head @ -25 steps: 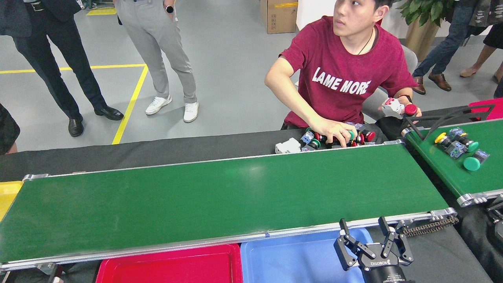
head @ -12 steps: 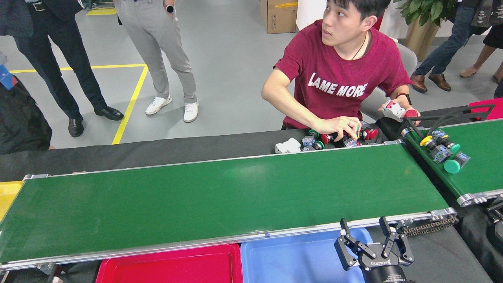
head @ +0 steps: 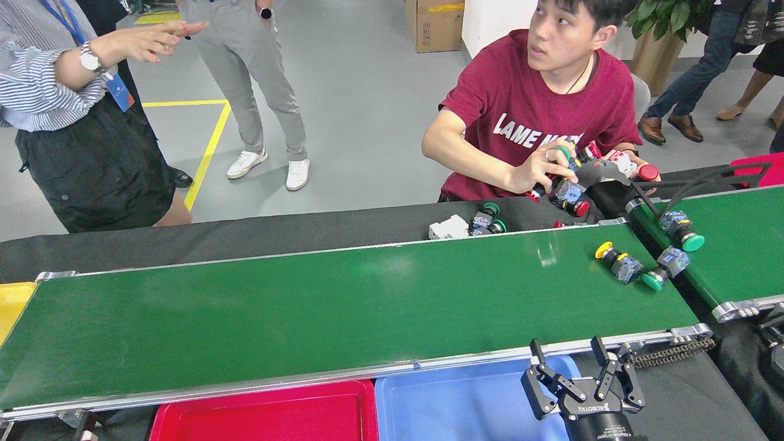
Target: Pick switch part from conveyor to tray
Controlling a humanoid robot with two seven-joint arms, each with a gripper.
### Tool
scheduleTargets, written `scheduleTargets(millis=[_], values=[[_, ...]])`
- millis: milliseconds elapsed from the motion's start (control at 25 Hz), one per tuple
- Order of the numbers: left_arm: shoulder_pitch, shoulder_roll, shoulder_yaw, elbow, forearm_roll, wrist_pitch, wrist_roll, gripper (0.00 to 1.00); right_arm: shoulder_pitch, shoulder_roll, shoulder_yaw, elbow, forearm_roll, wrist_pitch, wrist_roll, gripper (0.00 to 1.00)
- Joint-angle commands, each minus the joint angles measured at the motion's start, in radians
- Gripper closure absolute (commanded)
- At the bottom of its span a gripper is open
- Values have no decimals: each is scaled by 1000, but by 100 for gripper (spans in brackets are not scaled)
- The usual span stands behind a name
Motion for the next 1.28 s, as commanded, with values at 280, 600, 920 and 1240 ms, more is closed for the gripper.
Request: scheduleTargets(millis=[280, 600, 920, 1240], values=[[-2, 11, 2, -13, 0, 2, 6, 0, -53, -1, -2, 13, 1, 7, 40, 1], [-5, 11, 2, -26, -2, 2, 6, 0, -180, 1, -2, 168, 4, 41, 80, 1], [-5, 9, 0, -29, -2, 2, 3, 0, -360, -10, -2, 378, 4, 136, 134, 1], [-13, 11, -3, -29, -3, 1, 1, 0, -491, -1, 0, 552, 0, 167, 125, 1]])
